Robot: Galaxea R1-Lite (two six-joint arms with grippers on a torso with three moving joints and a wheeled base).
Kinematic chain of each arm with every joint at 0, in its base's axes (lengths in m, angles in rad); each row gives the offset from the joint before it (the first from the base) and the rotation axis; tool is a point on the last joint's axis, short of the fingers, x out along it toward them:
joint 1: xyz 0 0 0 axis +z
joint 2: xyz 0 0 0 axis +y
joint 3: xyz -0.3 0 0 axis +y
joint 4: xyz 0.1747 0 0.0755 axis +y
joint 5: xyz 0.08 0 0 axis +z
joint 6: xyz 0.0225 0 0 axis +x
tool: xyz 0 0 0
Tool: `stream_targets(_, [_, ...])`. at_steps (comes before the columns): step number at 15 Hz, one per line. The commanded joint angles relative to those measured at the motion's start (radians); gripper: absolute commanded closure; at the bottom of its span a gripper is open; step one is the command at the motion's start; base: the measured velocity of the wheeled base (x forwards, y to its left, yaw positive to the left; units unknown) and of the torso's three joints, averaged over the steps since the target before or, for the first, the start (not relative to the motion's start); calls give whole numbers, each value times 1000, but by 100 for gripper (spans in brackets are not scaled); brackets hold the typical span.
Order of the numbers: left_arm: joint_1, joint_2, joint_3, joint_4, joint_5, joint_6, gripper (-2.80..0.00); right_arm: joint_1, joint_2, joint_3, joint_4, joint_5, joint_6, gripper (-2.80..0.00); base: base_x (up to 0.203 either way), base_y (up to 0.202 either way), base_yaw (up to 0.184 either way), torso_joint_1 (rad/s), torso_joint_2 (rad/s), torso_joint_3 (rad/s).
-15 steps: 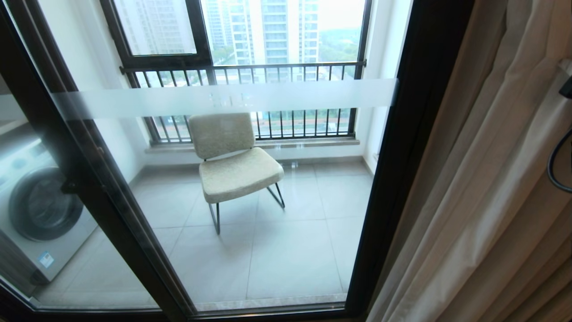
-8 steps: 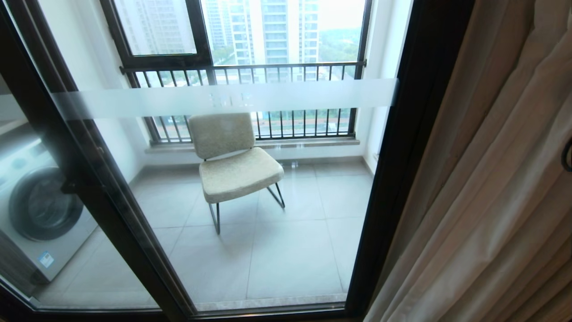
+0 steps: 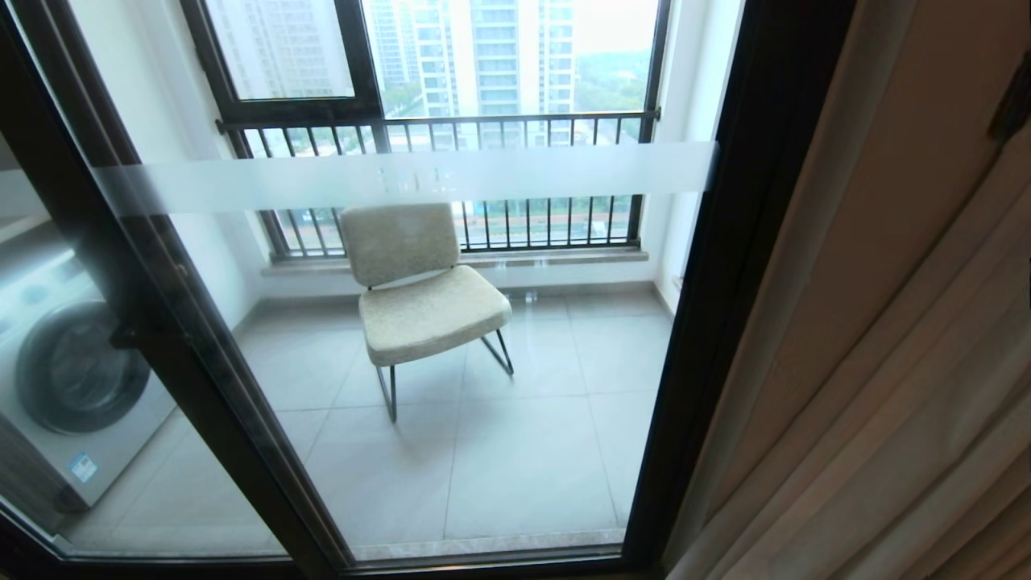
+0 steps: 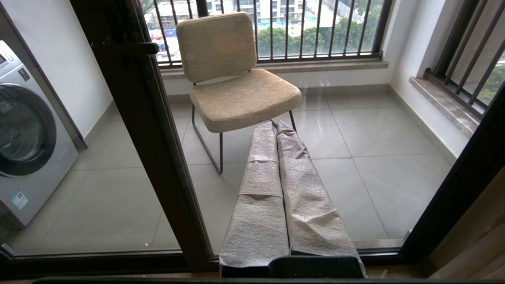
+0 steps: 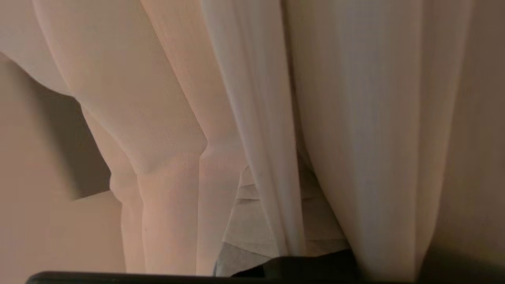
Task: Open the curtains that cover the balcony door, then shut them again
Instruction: Pull the inner curtains open on both sides
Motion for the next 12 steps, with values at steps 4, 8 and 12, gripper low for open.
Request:
stream_targets(4, [0, 0, 0, -1, 1, 0, 0, -65, 93, -29, -4, -1, -2, 0, 0, 0, 0, 0, 0, 0])
stream_targets(8, [-1, 0, 0, -1, 1, 0, 0, -58, 85, -27, -4, 0, -4, 0, 0, 0, 0, 0, 0, 0])
stream_targets(12, [0, 0, 0, -1, 1, 0, 0, -42, 47, -28, -2, 5, -5, 0, 0, 0, 0, 0, 0, 0])
